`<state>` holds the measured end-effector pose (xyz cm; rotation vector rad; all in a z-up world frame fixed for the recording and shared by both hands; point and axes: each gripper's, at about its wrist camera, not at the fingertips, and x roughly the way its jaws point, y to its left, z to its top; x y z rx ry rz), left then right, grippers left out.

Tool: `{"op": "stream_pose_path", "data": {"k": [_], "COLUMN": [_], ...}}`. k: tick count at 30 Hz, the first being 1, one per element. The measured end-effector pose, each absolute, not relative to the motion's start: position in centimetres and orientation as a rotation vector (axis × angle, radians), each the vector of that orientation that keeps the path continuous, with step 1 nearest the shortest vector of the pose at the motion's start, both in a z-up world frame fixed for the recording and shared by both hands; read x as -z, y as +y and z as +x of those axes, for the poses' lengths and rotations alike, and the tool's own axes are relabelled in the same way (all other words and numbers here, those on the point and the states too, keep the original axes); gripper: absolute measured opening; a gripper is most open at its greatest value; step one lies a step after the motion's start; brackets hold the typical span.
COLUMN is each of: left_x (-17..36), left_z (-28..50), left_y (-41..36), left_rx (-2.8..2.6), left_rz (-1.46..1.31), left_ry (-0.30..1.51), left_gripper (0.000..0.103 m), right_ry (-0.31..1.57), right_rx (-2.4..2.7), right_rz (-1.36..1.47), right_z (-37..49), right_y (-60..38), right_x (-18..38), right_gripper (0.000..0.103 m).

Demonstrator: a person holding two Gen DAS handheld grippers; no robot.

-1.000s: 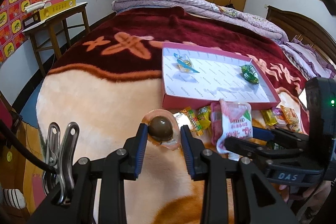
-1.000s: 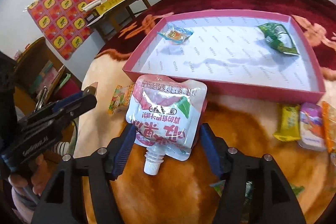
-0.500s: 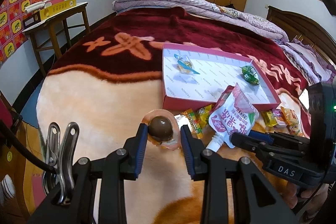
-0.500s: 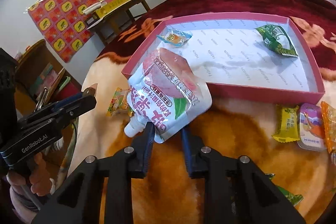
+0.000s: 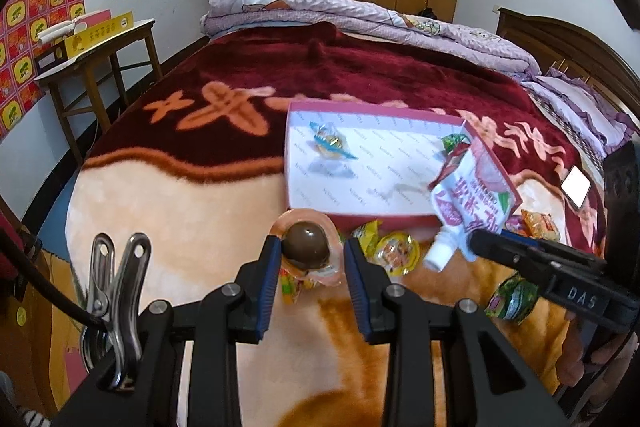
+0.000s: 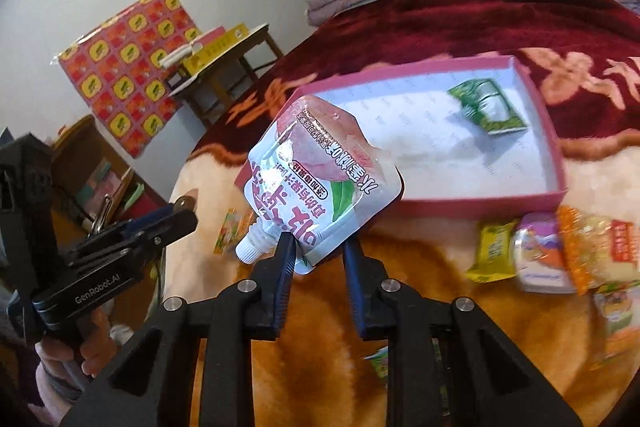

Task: Organize snacks
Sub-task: 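Lift the chocolate and the drink pouch and carry both over the tray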

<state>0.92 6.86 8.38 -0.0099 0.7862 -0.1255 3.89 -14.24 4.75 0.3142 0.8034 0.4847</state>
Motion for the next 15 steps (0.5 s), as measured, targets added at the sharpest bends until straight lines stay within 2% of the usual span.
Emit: {"op": "stream_pose_path", "data": {"k": [15], "left_x": [-7.8], "left_z": [6.5], "left_y": [5.3], "left_rx": [0.178], "left_rz": [-0.039], "left_ry": [0.819], "left_gripper": [0.034], "right_ry": [0.776], "right_rx": [-0.331], "right_rz": [0.41], "right_z": [6.8], "right_y": [-20.8], "right_x": [-5.0], "right_gripper": [0.025]}}
